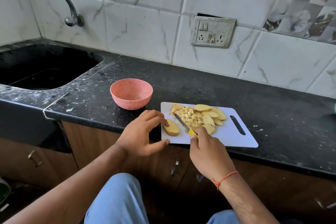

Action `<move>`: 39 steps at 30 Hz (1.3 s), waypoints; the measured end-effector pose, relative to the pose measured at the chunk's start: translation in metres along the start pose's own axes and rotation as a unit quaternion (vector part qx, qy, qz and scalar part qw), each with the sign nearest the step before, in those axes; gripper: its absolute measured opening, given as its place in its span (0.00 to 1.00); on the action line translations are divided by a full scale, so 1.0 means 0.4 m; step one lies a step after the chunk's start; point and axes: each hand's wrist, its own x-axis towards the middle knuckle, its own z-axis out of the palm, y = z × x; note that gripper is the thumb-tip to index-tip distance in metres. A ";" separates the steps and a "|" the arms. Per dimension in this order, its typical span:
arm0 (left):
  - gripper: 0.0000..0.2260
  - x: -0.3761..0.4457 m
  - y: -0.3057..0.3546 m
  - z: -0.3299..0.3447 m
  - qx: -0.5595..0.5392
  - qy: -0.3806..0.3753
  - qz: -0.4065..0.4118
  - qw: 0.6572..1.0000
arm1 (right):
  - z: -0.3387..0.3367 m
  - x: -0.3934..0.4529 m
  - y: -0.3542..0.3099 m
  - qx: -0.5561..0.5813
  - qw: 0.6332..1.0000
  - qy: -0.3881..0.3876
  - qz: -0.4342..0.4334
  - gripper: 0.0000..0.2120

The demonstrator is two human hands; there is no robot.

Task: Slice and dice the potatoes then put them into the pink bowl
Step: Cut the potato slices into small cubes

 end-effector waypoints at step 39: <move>0.09 0.013 0.014 0.032 0.006 0.043 -0.044 0.998 | -0.005 0.004 -0.049 -0.076 0.978 -0.185 0.062 0.08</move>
